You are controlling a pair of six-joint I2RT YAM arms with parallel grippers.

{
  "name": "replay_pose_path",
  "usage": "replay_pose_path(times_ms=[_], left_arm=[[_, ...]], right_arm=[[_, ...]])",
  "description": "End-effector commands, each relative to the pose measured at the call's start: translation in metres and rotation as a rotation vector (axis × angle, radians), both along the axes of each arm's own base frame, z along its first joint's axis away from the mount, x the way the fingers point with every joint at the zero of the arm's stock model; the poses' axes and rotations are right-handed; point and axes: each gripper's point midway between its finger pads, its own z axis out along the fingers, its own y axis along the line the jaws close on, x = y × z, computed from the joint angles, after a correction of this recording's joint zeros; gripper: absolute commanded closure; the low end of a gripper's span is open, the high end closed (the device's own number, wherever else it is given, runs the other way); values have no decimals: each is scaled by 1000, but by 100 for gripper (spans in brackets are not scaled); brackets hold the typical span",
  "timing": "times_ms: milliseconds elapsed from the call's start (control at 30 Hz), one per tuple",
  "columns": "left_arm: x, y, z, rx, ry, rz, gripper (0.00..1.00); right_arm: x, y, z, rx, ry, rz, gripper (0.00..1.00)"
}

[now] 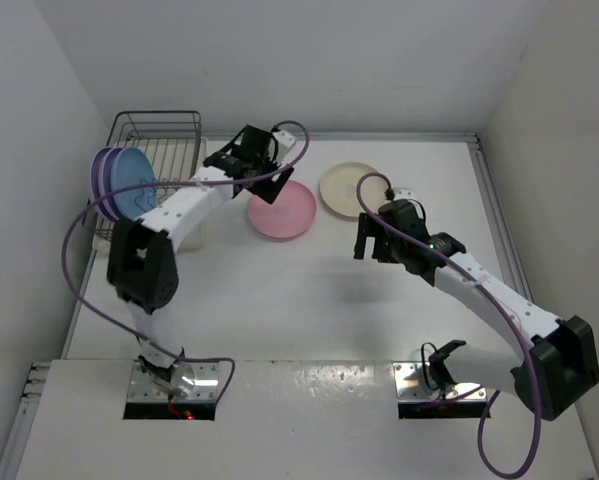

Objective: Load the plates into the dish rack

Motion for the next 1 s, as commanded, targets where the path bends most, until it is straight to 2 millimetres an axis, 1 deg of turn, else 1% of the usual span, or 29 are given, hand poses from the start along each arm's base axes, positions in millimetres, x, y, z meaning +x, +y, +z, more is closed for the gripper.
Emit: replay_pose_path(times_ms=[0, 33, 67, 100, 167, 200, 233, 267, 333, 367, 400, 433, 467, 500, 567, 600, 633, 667, 700, 733, 767, 833, 867, 900, 967], left_arm=[[11, 4, -62, -99, 217, 55, 12], [21, 0, -59, -111, 205, 60, 12], [28, 5, -65, -110, 212, 74, 12], [38, 5, -77, -121, 230, 89, 12], [43, 1, -87, -130, 249, 91, 13], [43, 1, -96, -123, 266, 93, 13], [48, 6, -100, -115, 266, 110, 14], [48, 10, -118, -88, 292, 127, 16], [48, 17, -136, -53, 312, 163, 20], [49, 24, -148, -34, 330, 183, 27], [49, 26, -154, -30, 338, 197, 33], [48, 32, -157, -28, 346, 210, 38], [45, 33, -163, -26, 365, 218, 41], [44, 38, -166, -23, 373, 228, 50], [44, 38, -166, -30, 374, 236, 60], [43, 43, -167, -28, 382, 246, 72], [43, 43, -167, -34, 383, 253, 77], [41, 44, -168, -30, 392, 254, 83], [43, 49, -162, -37, 380, 263, 87], [43, 48, -152, -46, 374, 270, 96], [47, 47, -141, -56, 353, 268, 100], [52, 52, -120, -65, 319, 280, 100], [55, 51, -104, -77, 292, 278, 100], [57, 51, -77, -100, 239, 273, 100], [60, 50, -41, -131, 170, 266, 100]], right_arm=[[-4, -13, 4, 5, -30, -53, 0], [-6, -17, 0, -11, -21, -57, 0], [-8, -21, -3, -14, -14, -64, 0], [-11, -22, -5, -22, -10, -59, 0], [-12, -25, -6, -27, -12, -63, 0], [-13, -26, -9, -30, -7, -66, 0], [-13, -28, -9, -30, -8, -70, 0], [-13, -27, -9, -30, -6, -66, 0], [-12, -29, -10, -28, -5, -75, 0], [-11, -28, -8, -24, -11, -71, 0], [-10, -29, -9, -27, -9, -75, 0], [-9, -27, -9, -28, -5, -69, 0], [-8, -28, -9, -30, -6, -71, 0], [-6, -26, -7, -28, -7, -67, 0], [-4, -25, -5, -27, -8, -63, 0], [-2, -23, -3, -21, -10, -62, 0], [-2, -21, 0, -16, -15, -52, 0], [-1, -21, -2, -18, -8, -58, 0], [1, -19, 1, -11, -16, -51, 0], [1, -19, 1, -10, -13, -54, 0], [2, -18, 3, -4, -17, -51, 0], [2, -18, 4, 4, -19, -58, 0], [1, -16, 5, 12, -22, -55, 0], [2, -17, 7, 15, -29, -57, 0], [0, -17, 7, 14, -27, -54, 0]])
